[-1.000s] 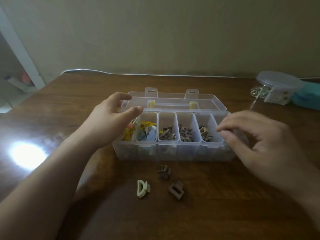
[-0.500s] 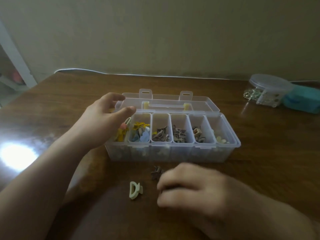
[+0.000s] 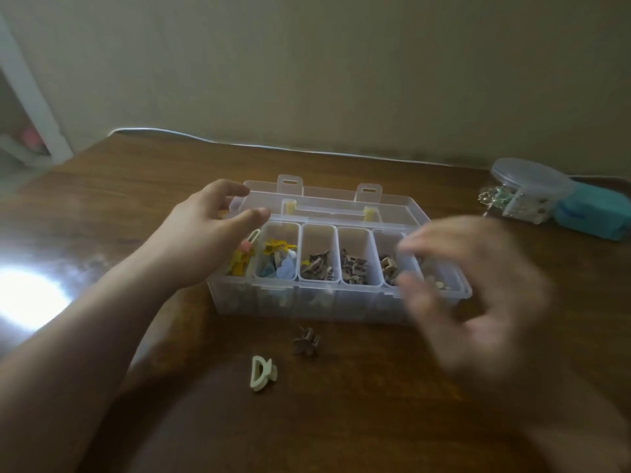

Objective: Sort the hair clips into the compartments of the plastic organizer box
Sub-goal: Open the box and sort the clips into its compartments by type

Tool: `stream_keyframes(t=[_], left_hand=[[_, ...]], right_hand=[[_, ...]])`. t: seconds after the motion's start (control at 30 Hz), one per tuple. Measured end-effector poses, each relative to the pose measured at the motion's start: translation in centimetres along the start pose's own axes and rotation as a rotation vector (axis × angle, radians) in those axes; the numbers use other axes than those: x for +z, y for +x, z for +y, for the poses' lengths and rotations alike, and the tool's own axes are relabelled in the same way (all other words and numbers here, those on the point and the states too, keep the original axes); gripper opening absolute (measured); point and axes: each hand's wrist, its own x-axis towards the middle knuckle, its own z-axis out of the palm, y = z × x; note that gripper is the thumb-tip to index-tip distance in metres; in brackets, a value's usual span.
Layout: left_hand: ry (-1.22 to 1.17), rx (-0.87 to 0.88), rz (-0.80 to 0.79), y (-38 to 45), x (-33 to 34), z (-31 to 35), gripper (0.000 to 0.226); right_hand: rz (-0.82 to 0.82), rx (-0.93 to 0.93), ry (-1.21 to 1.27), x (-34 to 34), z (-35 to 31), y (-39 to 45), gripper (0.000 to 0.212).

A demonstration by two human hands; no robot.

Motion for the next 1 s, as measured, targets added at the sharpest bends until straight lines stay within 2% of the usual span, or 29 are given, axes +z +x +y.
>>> stream_keyframes(t=[0.07,0.13,0.2,0.27,0.37,0.47,0.53,0.6,0.67,0.7,0.8,0.83,0.87,0.93,1.0], left_hand=[[-0.002,0.003,0.004,0.0,0.1,0.0,0.053],[-0.012,0.005,0.008,0.0,0.1,0.1,0.052],[-0.013,-0.002,-0.001,0.0,0.1,0.1,0.052],[-0.003,-0.009,-0.008,0.1,0.1,0.1,0.054],[0.004,-0.008,-0.009,0.0,0.1,0.2,0.054],[0.009,-0.005,-0.005,-0.1,0.0,0.3,0.055],[0.006,-0.002,0.003,-0.1,0.0,0.3,0.054],[0.012,0.0,0.001,-0.1,0.1,0.4,0.054],[0.012,-0.003,-0.005,-0.1,0.1,0.4,0.054],[0.014,-0.004,-0.007,-0.2,0.0,0.4,0.054],[0.019,-0.007,-0.006,-0.2,0.0,0.3,0.054],[0.019,-0.007,-0.003,-0.1,0.0,0.2,0.054],[0.019,-0.005,0.001,-0.1,0.0,0.2,0.054],[0.019,-0.001,0.014,0.0,0.0,0.2,0.052],[0.021,0.004,0.025,0.0,0.0,0.2,0.051]], right_hand=[[-0.178,-0.227,0.015,1.3,-2.1,-0.5,0.026],[-0.417,-0.334,-0.022,2.5,-3.1,-1.3,0.032],[-0.579,-0.298,-0.048,3.4,-2.8,-2.0,0.037],[-0.617,-0.247,-0.002,3.6,-2.3,-2.1,0.027],[-0.487,-0.231,0.149,2.7,-1.8,-1.8,0.027],[-0.121,-0.045,0.223,0.2,-0.7,-0.5,0.025],[0.03,0.084,0.113,-1.1,0.6,0.4,0.022],[-0.01,0.189,-0.03,-1.4,2.2,0.5,0.023],[-0.097,0.284,-0.08,-1.1,3.1,0.2,0.027],[-0.091,0.294,-0.078,-1.0,3.1,0.0,0.028],[0.063,0.16,-0.041,-0.6,1.0,0.3,0.024],[0.055,0.072,0.003,-0.3,-0.1,0.2,0.025],[-0.016,-0.026,0.069,0.4,-1.3,0.0,0.029],[-0.3,-0.2,0.164,2.0,-3.3,-0.6,0.043],[-0.553,-0.346,0.101,3.6,-3.8,-1.9,0.051]])
